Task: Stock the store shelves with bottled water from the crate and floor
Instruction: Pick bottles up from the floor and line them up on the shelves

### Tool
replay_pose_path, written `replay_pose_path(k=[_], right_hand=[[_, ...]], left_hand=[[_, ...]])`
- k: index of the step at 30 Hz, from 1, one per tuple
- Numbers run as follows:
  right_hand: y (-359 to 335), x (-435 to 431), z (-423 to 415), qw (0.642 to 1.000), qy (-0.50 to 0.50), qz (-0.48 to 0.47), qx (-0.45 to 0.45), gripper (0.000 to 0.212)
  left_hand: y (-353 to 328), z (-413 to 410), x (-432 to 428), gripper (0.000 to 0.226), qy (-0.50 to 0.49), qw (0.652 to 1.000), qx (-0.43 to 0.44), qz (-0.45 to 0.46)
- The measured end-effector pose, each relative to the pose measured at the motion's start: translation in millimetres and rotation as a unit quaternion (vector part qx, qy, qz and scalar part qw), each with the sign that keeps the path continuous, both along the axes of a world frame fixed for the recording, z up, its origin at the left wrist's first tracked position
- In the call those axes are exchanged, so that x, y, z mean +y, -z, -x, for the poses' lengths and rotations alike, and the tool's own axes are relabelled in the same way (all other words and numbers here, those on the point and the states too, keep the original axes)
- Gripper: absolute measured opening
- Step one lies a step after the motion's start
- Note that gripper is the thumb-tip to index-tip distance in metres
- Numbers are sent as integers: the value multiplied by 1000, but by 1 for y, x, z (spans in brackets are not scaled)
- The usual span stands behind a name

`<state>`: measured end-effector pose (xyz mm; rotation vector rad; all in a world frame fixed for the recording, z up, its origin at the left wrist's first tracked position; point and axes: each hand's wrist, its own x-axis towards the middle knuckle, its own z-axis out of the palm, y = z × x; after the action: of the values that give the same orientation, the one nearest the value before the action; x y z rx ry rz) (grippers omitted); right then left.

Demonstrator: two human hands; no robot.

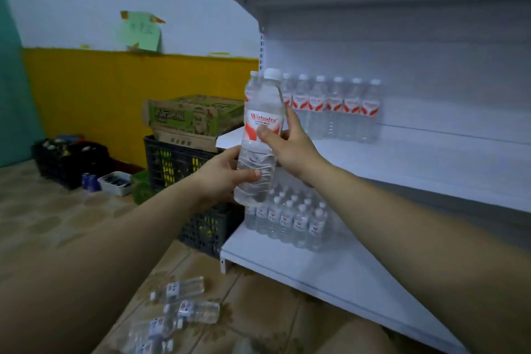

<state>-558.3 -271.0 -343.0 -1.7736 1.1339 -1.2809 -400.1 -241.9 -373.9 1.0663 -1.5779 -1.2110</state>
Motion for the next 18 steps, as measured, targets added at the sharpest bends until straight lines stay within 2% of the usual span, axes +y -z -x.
replay_pose_path(k=[6, 10, 13, 15, 18], right_hand=[[-15, -12, 76, 995, 98, -22, 16, 93], [-22, -33, 116, 988, 151, -22, -6, 80], [-25, -52, 140, 982, 186, -14, -11, 79], [-25, -69, 155, 979, 205, -5, -1, 82], [-23, -101, 176, 975, 223, -3, 18, 87]], left_hand=[[-16, 70, -51, 43, 86, 995, -52, 22], [-17, 114, -91, 51, 127, 990, -57, 31], [-16, 144, -126, 55, 135, 986, -84, 56], [-14, 157, -153, 60, 104, 973, -176, 105], [-4, 162, -197, 67, 54, 911, -380, 149]])
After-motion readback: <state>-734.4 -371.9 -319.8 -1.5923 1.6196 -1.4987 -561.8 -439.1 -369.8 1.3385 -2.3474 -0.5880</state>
